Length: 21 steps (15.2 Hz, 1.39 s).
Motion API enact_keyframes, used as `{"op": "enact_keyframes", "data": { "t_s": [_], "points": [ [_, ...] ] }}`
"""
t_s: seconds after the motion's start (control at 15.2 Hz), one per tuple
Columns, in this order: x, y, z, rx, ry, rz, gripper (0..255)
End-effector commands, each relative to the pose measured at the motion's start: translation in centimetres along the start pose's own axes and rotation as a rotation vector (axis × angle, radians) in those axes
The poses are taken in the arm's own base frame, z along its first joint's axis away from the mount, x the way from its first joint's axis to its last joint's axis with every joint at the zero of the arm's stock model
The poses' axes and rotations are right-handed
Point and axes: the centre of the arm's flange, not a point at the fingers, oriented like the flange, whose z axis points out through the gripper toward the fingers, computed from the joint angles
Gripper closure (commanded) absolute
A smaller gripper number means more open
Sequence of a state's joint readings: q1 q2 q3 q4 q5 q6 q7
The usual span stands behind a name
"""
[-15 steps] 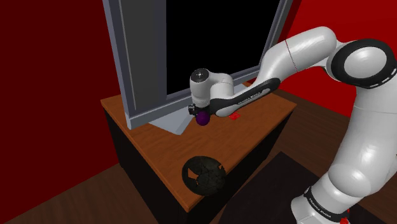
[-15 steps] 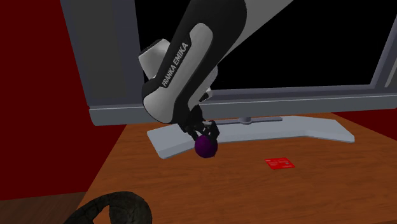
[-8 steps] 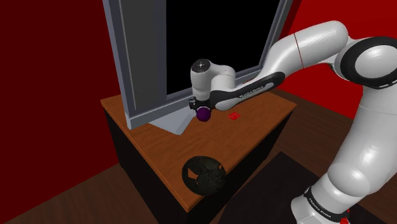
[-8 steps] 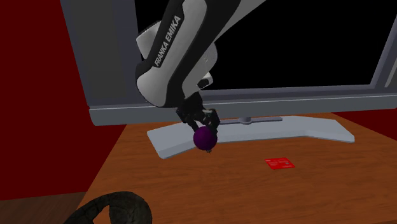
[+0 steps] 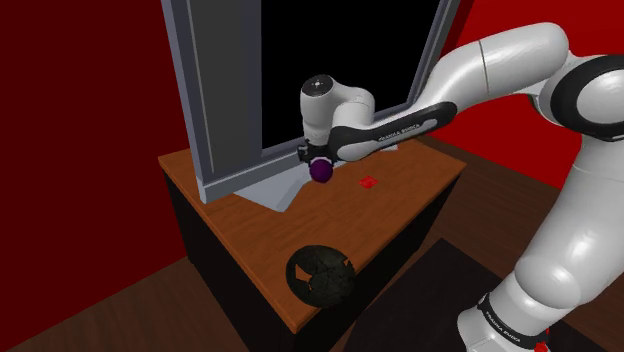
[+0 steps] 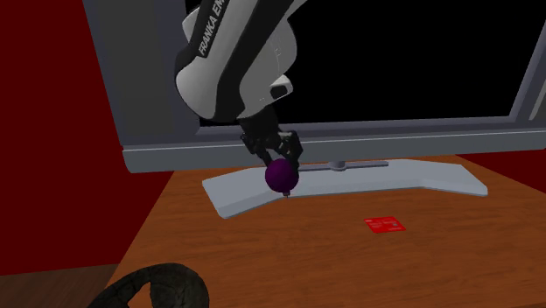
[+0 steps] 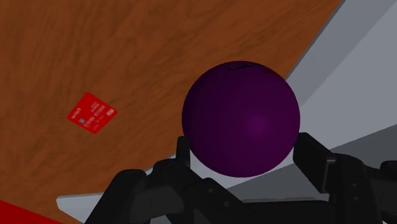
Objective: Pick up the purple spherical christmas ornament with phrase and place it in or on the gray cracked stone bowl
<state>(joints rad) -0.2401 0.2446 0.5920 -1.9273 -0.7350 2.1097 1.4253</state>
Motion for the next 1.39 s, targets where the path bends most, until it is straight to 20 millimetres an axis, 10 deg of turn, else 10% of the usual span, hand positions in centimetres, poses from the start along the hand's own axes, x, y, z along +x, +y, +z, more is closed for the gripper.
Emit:
{"op": "enact_keyframes", "data": {
  "t_s": [0.0, 1.32],
  "points": [
    [-1.0, 0.2, -0.9, 0.000, 0.000, 0.000, 255],
    [-25.0, 1.3, -11.8, 0.000, 0.000, 0.000, 255]
  ]
}}
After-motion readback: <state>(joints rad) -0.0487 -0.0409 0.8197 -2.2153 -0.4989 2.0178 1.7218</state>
